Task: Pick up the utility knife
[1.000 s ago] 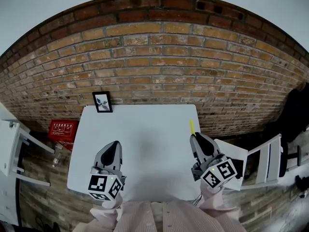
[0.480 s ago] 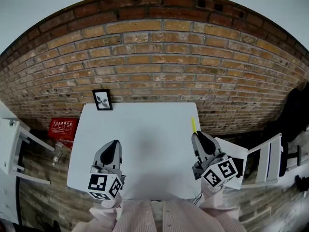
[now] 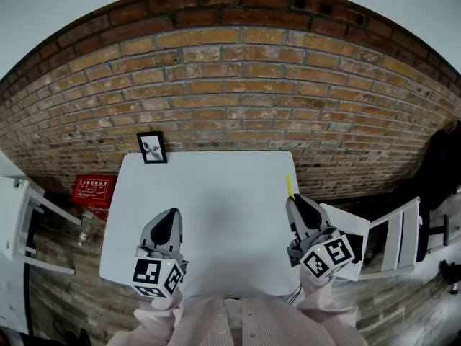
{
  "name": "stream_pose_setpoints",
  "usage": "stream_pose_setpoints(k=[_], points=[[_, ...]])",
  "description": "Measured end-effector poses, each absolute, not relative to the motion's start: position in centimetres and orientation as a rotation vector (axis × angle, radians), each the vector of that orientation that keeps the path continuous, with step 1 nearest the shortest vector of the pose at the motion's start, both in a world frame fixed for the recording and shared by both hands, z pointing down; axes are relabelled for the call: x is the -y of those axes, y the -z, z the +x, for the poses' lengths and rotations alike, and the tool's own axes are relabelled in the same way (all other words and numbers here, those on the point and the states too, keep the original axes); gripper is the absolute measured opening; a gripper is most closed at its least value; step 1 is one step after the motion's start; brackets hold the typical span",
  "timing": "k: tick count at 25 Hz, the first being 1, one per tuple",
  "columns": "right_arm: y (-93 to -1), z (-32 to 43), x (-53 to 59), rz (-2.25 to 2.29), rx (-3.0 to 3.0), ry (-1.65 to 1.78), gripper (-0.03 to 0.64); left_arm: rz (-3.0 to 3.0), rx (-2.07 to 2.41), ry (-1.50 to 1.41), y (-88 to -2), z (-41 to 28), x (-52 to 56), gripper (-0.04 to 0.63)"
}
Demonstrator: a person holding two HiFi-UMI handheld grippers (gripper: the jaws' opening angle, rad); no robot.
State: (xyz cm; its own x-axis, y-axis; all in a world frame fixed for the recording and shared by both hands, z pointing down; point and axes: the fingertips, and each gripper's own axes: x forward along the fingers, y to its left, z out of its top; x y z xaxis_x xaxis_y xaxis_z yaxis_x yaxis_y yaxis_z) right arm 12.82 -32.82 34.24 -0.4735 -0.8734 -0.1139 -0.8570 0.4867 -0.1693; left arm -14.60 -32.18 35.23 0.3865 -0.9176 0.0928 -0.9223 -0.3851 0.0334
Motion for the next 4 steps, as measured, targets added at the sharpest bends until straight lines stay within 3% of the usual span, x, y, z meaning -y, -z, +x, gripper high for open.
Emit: stream_pose_setpoints(k=[4], points=[[-34.41, 12.68, 32.97, -1.501, -2.552, 0.128, 0.051, 2.547, 1.694, -0.092, -35.39, -14.62, 32.36, -0.006]])
